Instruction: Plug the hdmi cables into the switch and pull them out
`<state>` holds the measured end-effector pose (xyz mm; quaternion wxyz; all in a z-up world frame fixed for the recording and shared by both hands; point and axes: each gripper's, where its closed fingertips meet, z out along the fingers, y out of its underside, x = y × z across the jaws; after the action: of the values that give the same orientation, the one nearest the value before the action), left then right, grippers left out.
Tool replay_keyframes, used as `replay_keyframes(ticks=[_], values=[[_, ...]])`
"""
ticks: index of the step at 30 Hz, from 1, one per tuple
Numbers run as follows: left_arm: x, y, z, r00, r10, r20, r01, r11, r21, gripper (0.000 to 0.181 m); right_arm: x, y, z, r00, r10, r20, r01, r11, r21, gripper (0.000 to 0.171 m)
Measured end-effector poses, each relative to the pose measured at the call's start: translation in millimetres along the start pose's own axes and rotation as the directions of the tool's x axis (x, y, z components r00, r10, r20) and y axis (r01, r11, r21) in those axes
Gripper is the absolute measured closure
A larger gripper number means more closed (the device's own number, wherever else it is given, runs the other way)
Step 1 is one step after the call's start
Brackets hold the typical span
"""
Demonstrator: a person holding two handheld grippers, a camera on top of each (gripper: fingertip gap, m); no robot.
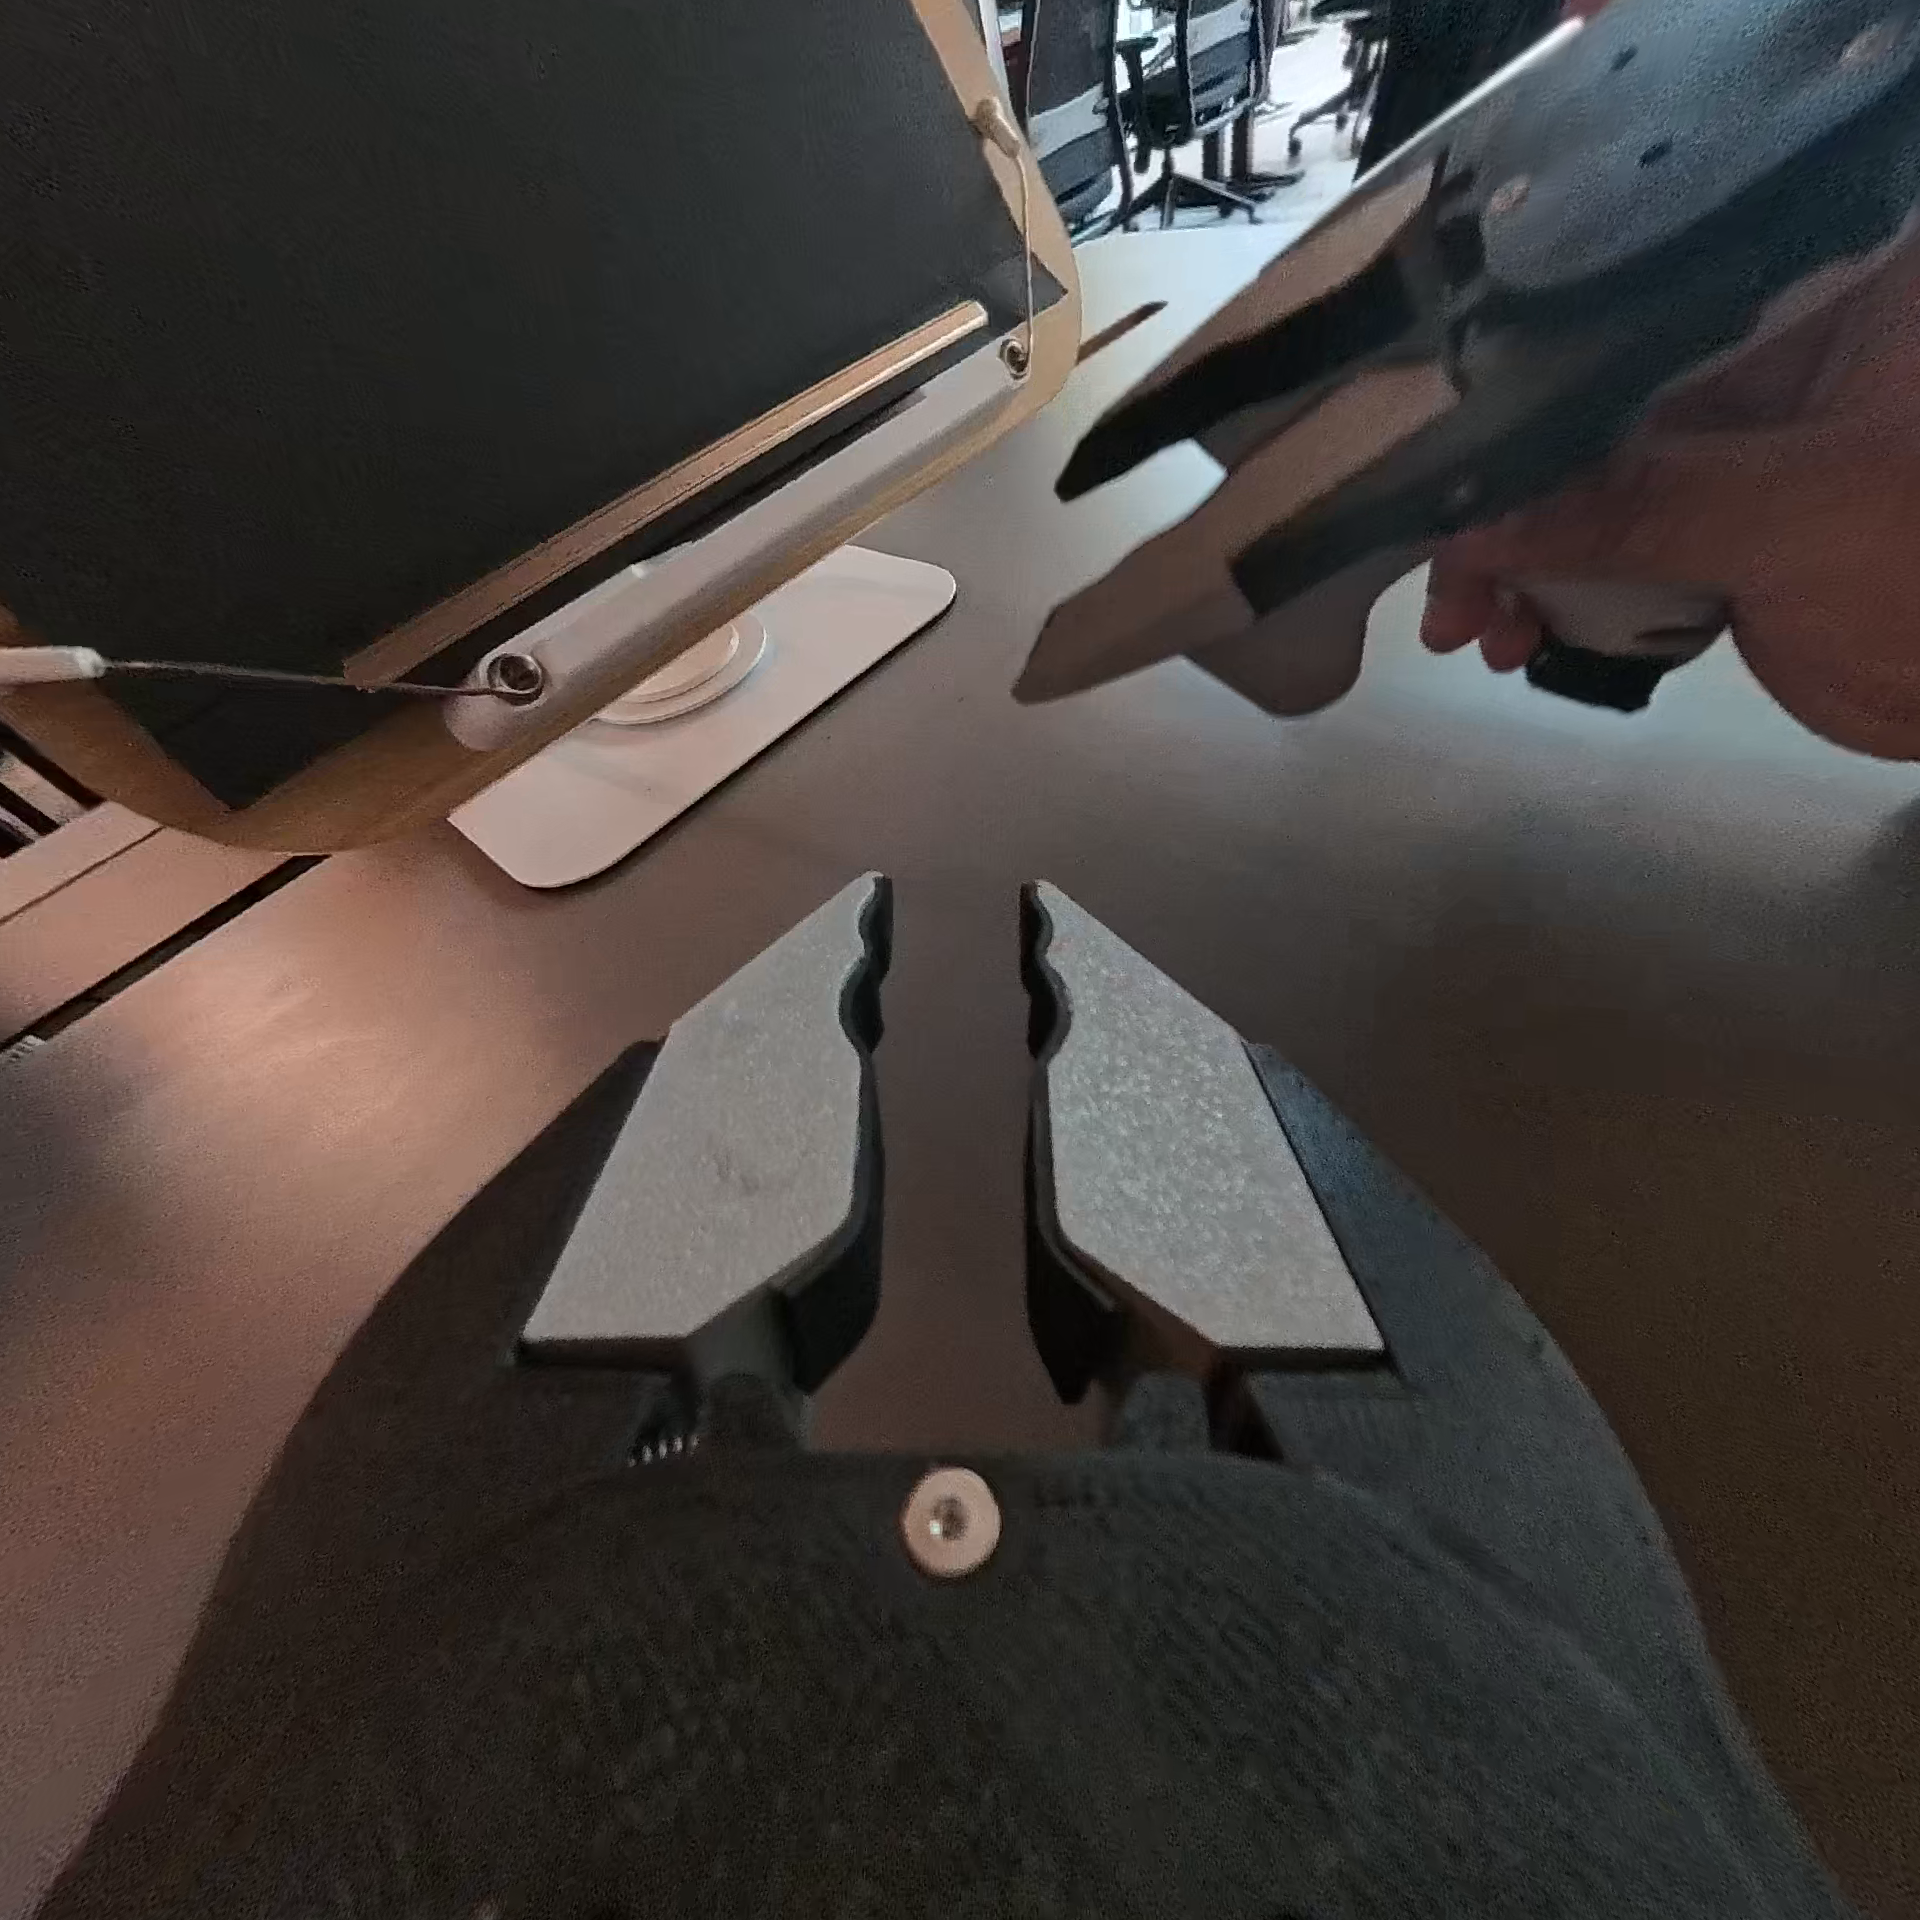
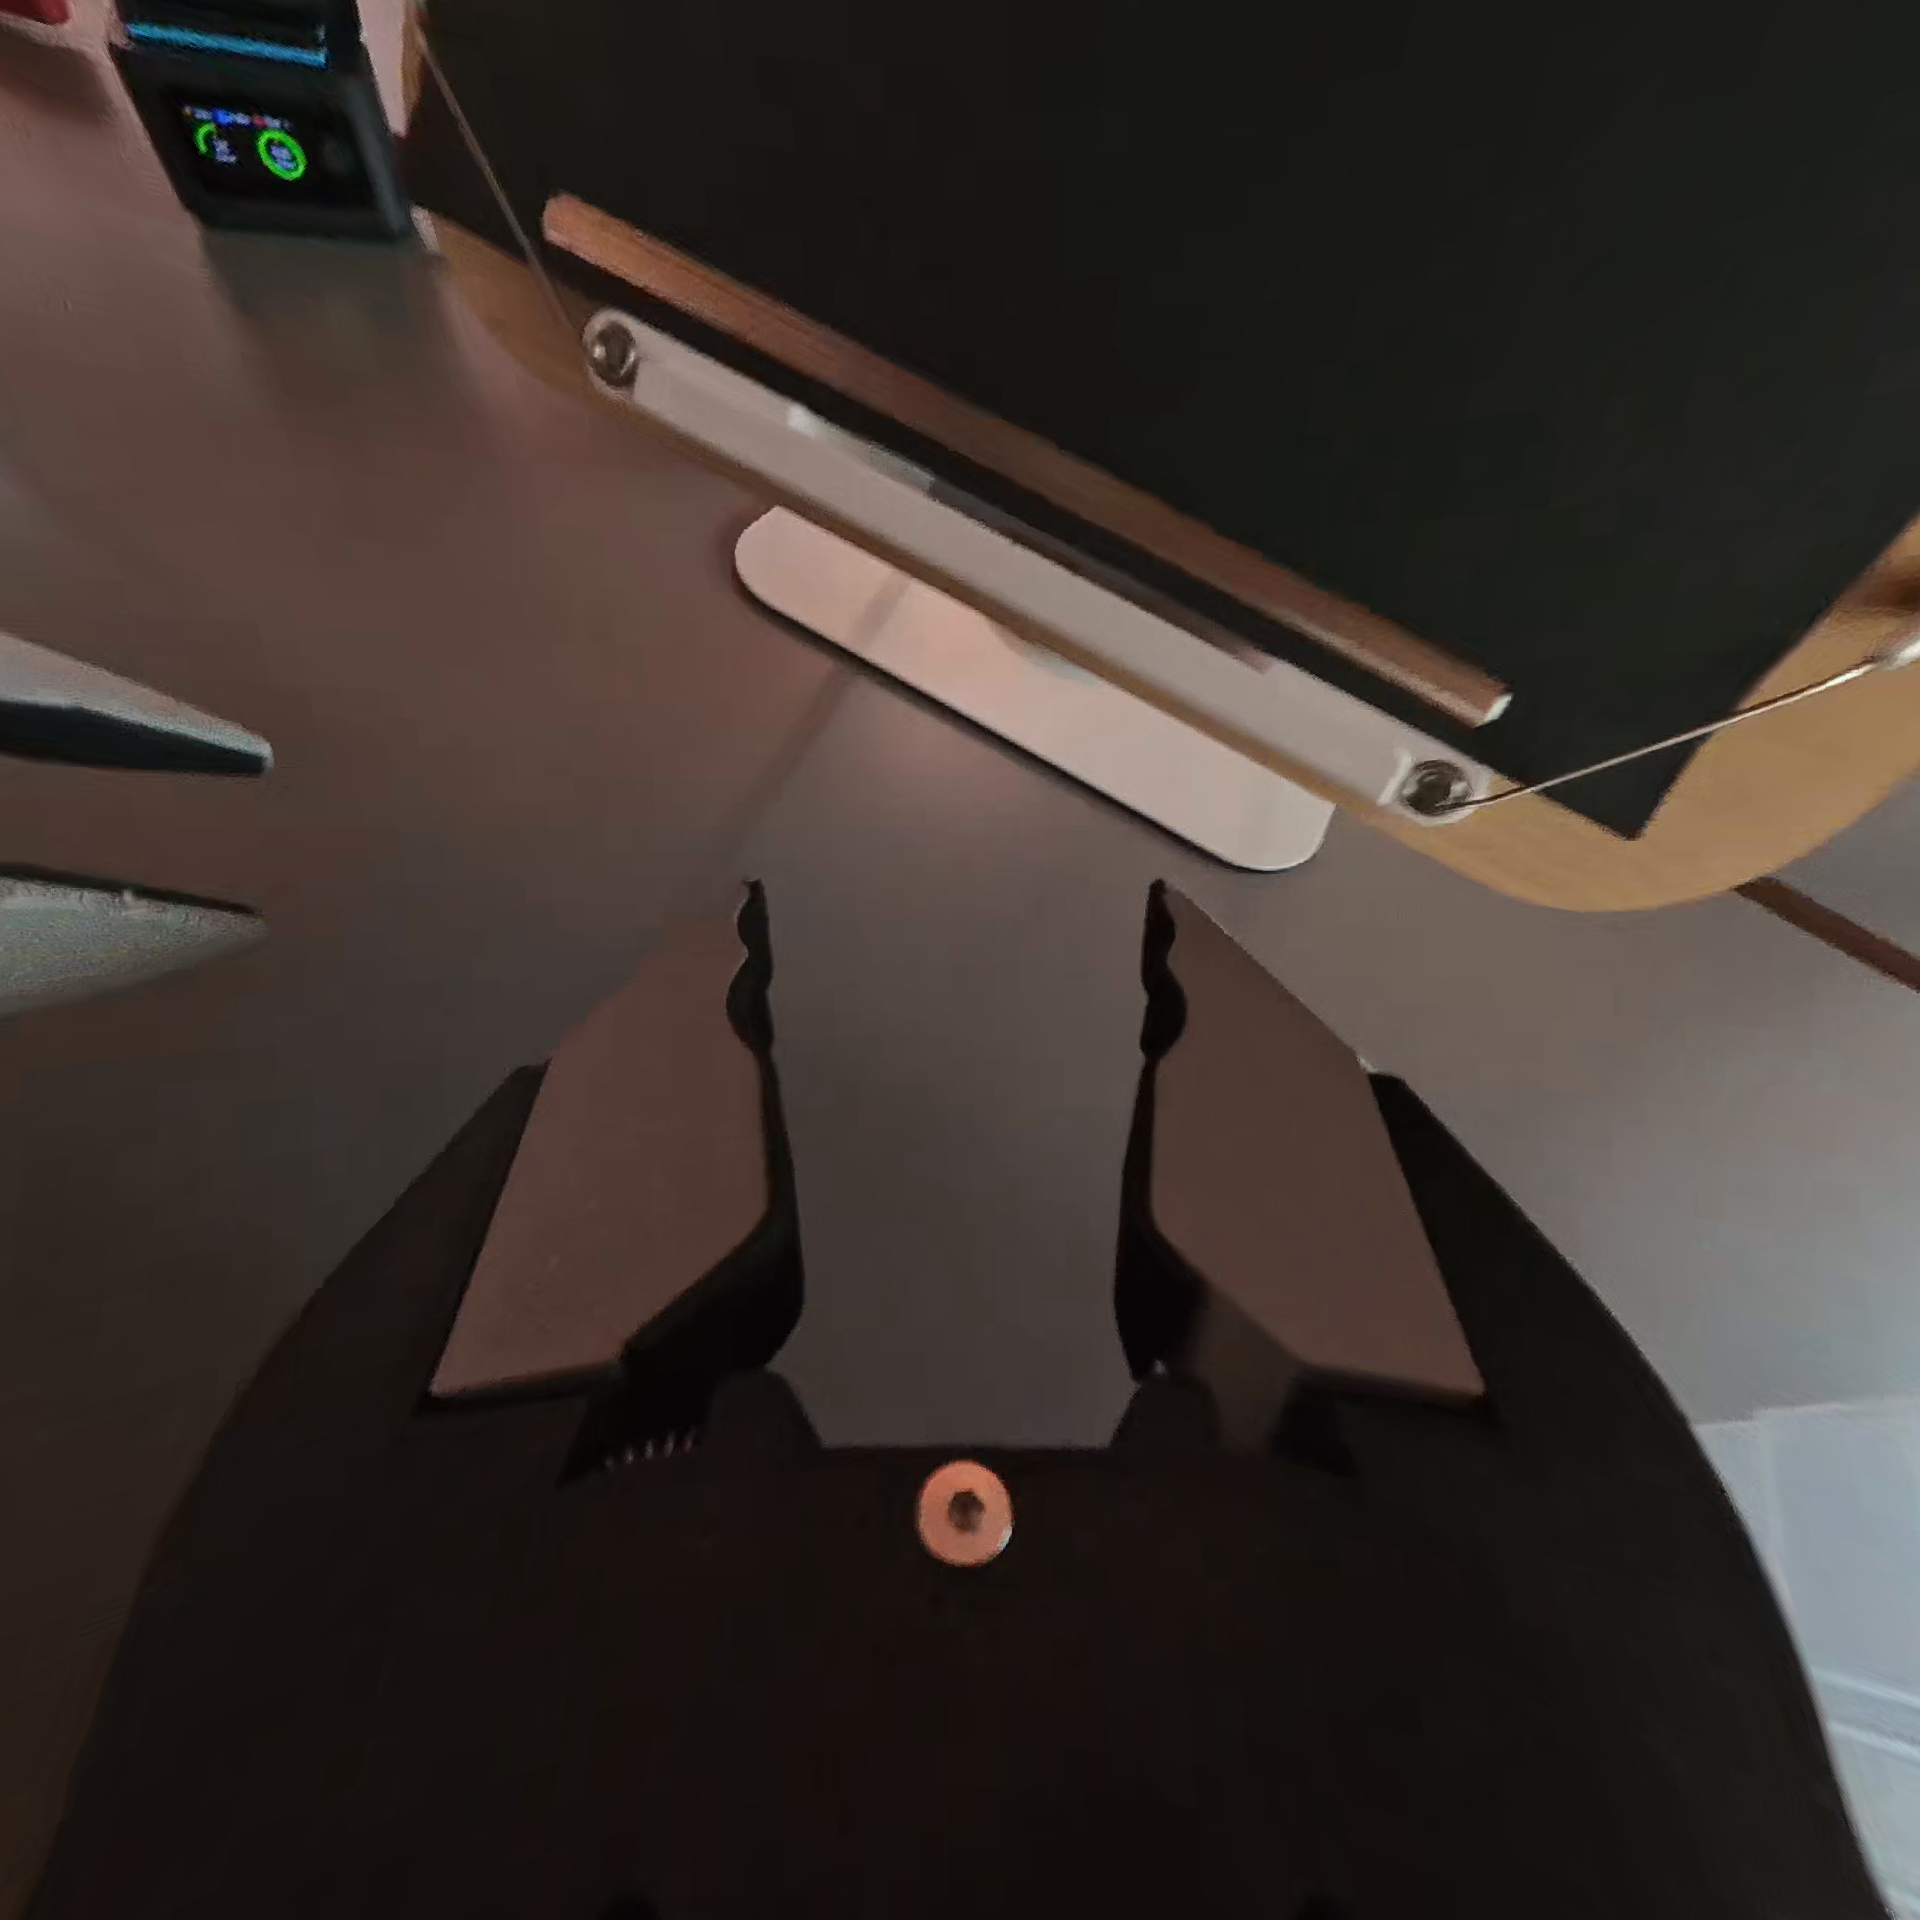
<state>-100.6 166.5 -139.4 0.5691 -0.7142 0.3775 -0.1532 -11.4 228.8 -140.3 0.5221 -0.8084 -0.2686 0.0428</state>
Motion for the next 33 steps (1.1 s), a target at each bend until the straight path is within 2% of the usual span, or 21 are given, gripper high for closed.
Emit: replay_keyframes(ticks=[4, 13, 20, 27, 33], values=[[-4, 1, 1, 0.999, -0.045, -0.010, 0.045, 0.999, -0.006, 0.159, -21, 19, 13, 0.996, 0.022, 0.089, -0.015, 0.997, -0.078, 0.096], [1, 7, 6, 0.998, -0.038, -0.051, 0.036, 0.998, -0.046, 0.158, -52, 27, 22, 0.982, -0.039, 0.186, 0.060, 0.992, -0.108, 0.097], [7, 9, 7, 0.998, 0.003, -0.066, -0.007, 0.998, -0.060, 0.160, -66, 28, 20, 0.942, 0.081, 0.327, -0.037, 0.990, -0.138, 0.090], [14, 10, 7, 0.995, 0.087, -0.051, -0.090, 0.994, -0.065, 0.161, -63, 25, 19, 0.939, 0.102, 0.328, -0.065, 0.990, -0.122, 0.091], [13, 8, 4, 0.995, 0.098, -0.032, -0.100, 0.994, -0.048, 0.163, -62, 24, 15, 0.940, 0.103, 0.325, -0.073, 0.992, -0.102, 0.093]])
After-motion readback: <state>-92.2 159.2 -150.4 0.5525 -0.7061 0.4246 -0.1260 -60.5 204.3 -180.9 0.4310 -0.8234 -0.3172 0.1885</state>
